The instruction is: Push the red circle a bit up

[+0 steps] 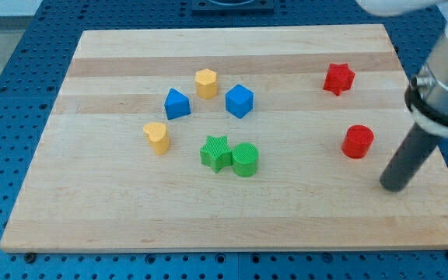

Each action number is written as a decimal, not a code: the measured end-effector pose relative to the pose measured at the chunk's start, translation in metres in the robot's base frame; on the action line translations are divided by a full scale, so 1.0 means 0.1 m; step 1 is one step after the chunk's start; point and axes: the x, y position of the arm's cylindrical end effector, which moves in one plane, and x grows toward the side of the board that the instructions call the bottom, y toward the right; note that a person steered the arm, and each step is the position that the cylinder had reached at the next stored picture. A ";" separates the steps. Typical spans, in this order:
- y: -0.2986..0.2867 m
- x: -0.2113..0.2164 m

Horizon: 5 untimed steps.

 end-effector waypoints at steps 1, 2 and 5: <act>-0.02 -0.15; -0.20 -0.47; -0.81 -0.68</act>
